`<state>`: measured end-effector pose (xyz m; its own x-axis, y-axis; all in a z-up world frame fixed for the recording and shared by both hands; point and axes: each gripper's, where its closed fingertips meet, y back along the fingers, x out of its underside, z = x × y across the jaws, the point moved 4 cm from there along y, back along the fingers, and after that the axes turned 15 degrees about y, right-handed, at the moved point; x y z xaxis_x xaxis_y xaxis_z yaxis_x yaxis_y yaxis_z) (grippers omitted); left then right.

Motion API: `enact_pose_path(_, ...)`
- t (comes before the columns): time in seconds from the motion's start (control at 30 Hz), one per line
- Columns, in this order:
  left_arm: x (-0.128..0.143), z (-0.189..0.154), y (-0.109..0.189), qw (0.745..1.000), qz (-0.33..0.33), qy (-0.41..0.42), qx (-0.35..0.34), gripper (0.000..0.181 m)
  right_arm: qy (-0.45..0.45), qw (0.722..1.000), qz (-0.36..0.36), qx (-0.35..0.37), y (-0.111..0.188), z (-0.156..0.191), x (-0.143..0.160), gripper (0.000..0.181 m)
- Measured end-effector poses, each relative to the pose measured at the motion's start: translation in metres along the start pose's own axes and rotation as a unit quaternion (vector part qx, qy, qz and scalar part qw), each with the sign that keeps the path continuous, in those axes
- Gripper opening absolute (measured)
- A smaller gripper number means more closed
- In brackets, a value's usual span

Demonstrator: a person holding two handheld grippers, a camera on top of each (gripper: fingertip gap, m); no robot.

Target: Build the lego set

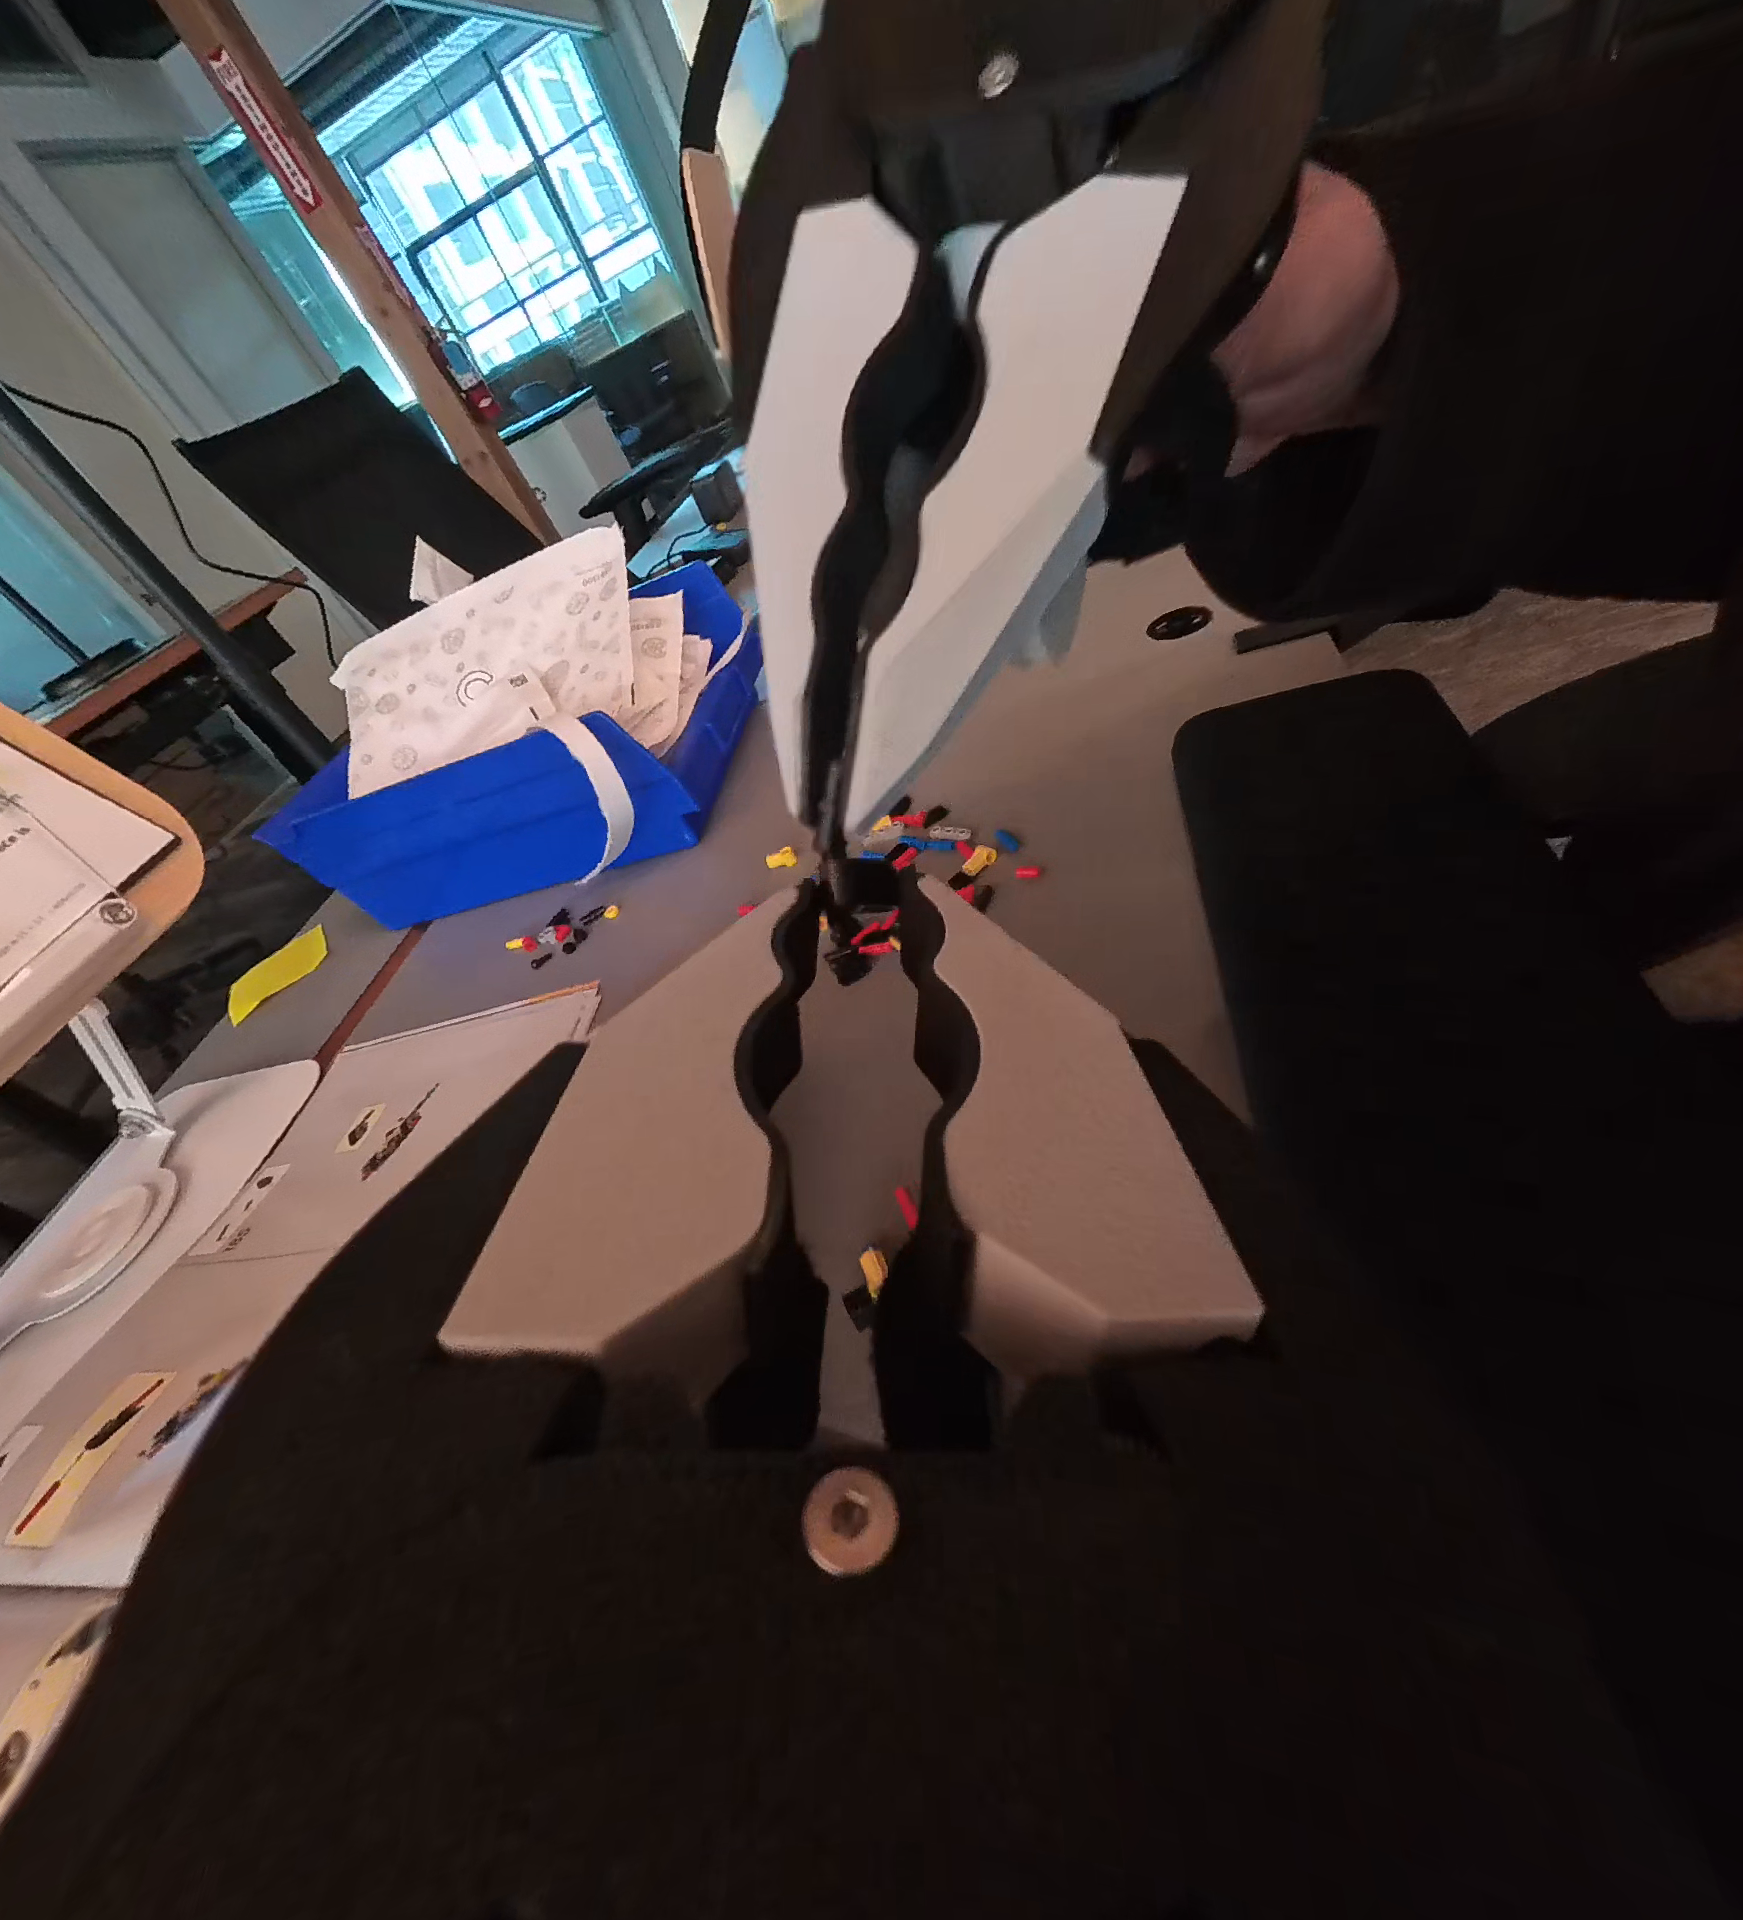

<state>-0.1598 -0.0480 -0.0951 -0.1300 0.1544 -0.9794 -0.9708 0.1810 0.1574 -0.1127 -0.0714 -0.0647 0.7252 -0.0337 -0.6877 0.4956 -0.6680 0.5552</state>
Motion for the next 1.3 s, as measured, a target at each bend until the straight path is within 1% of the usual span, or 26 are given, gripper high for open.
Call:
enact_pose_path(0.1,0.001,-0.001,0.000,1.000,0.003,-0.006,-0.001,0.014,-0.006,1.000,0.000,-0.012,0.000,0.001,0.002,0.004)
enact_pose_path(0.3,0.001,-0.002,-0.001,1.000,0.003,-0.004,0.005,0.014,0.012,1.000,0.019,-0.017,0.000,0.004,0.004,0.004)
enact_pose_path(0.57,-0.002,-0.004,0.000,1.000,-0.005,-0.013,0.005,0.014,0.024,0.999,0.021,-0.010,0.002,0.004,0.004,0.004)
enact_pose_path(0.7,-0.002,-0.004,-0.001,1.000,-0.002,-0.017,0.000,0.014,-0.010,0.999,0.000,-0.036,0.002,0.002,0.006,0.004)
enact_pose_path(0.77,-0.001,-0.003,-0.002,0.999,0.001,-0.029,-0.013,0.014,-0.043,0.997,-0.017,-0.056,0.002,0.000,0.007,0.004)
enact_pose_path(0.83,0.000,-0.003,-0.004,0.999,0.004,-0.039,-0.022,0.014,-0.056,0.996,-0.024,-0.064,0.001,0.000,0.008,0.004)
enact_pose_path(0.97,0.001,-0.001,-0.004,0.999,0.009,-0.039,-0.032,0.014,-0.053,0.997,-0.028,-0.051,-0.002,-0.002,0.011,0.004)
enact_pose_path(1.13,-0.003,0.000,-0.003,1.000,-0.005,-0.008,-0.024,0.014,-0.053,0.995,-0.078,-0.036,-0.002,-0.004,0.007,0.004)
enact_pose_path(1.23,-0.003,0.003,-0.003,1.000,-0.008,0.015,-0.017,0.014,-0.011,0.997,-0.075,-0.007,-0.002,-0.005,0.008,0.004)
enact_pose_path(1.3,-0.003,0.003,-0.003,1.000,-0.007,0.018,-0.014,0.014,-0.014,0.997,-0.076,-0.004,-0.002,-0.007,0.006,0.004)
